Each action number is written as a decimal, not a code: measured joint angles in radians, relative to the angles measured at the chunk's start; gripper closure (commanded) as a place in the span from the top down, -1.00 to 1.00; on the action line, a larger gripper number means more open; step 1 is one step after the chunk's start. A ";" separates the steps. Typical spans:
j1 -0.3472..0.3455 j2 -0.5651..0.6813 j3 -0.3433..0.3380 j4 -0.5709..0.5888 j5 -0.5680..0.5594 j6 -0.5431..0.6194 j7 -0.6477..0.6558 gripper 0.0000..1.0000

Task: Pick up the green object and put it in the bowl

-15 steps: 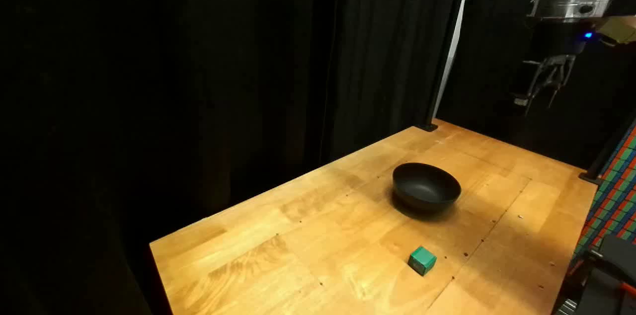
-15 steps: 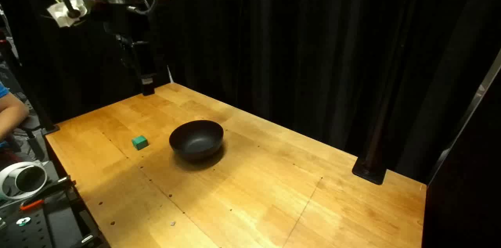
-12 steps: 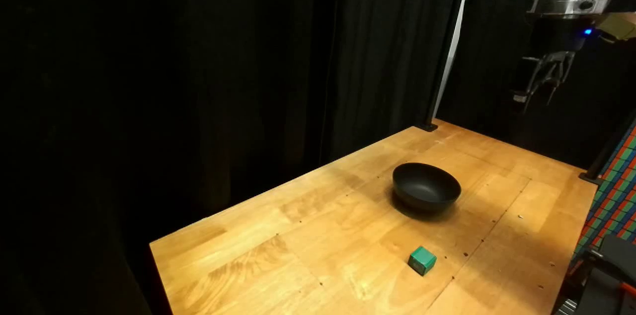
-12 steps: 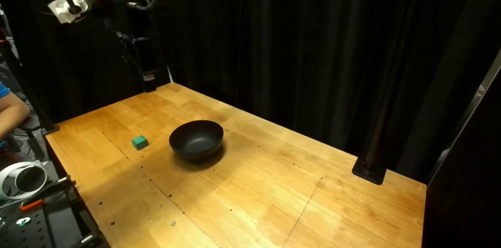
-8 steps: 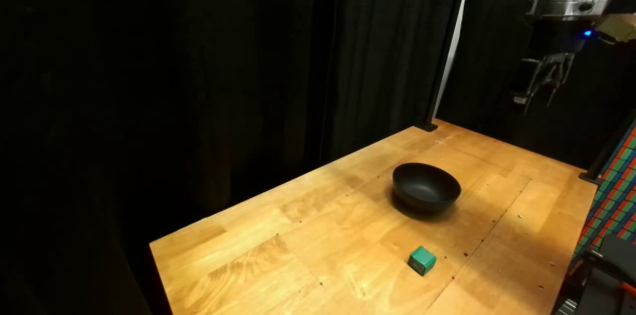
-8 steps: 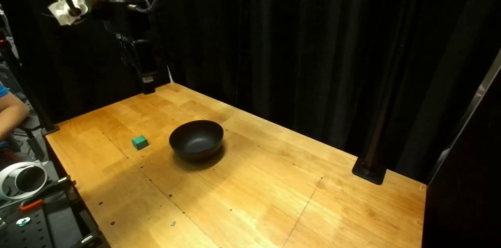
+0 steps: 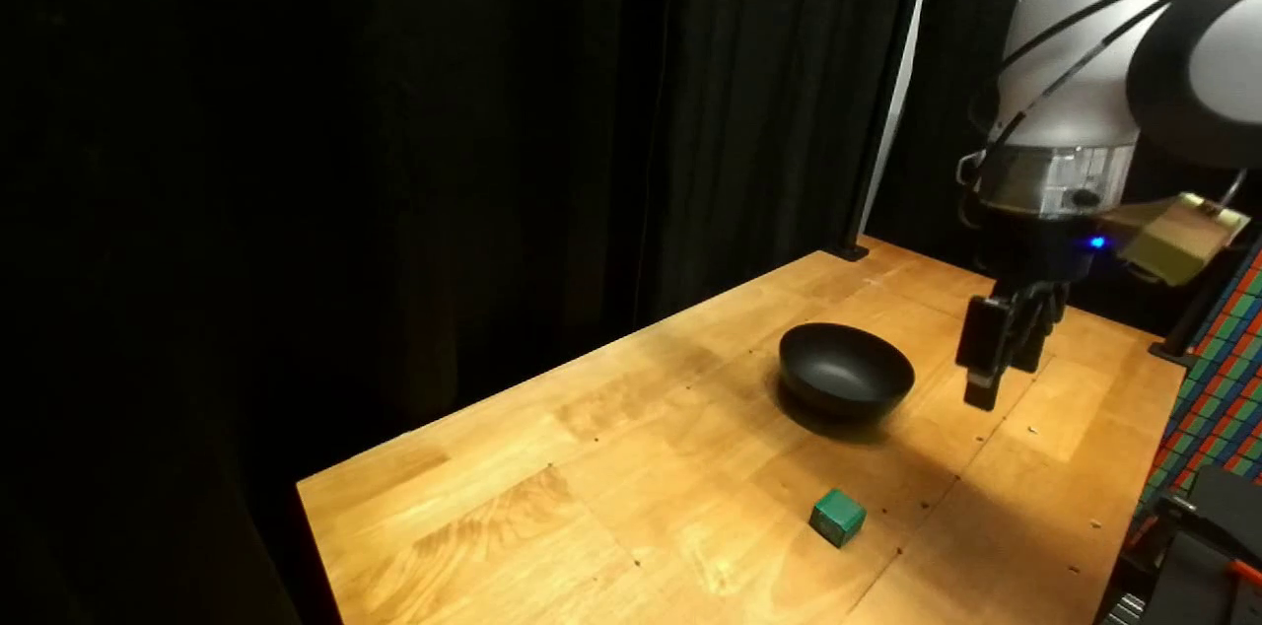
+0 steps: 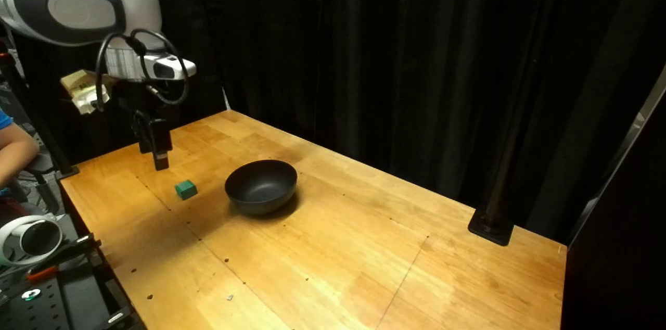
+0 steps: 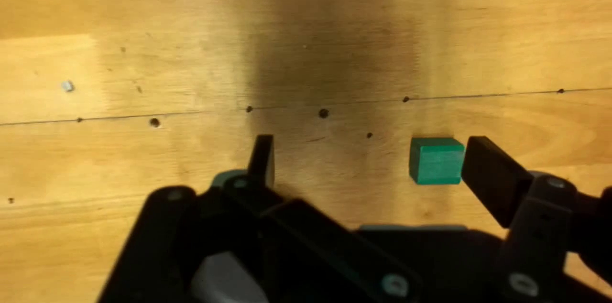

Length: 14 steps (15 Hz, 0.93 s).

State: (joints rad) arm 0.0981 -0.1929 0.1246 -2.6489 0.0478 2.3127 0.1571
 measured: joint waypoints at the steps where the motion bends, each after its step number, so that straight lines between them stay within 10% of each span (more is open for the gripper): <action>1: 0.020 0.029 0.024 -0.015 0.002 0.071 0.036 1.00; 8: 0.092 0.268 0.101 -0.031 -0.079 0.457 0.255 1.00; 14: 0.196 0.449 -0.028 0.028 -0.383 0.623 0.523 0.83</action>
State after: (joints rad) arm 0.2943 0.2557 0.0967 -2.6213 -0.3355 2.9361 0.6806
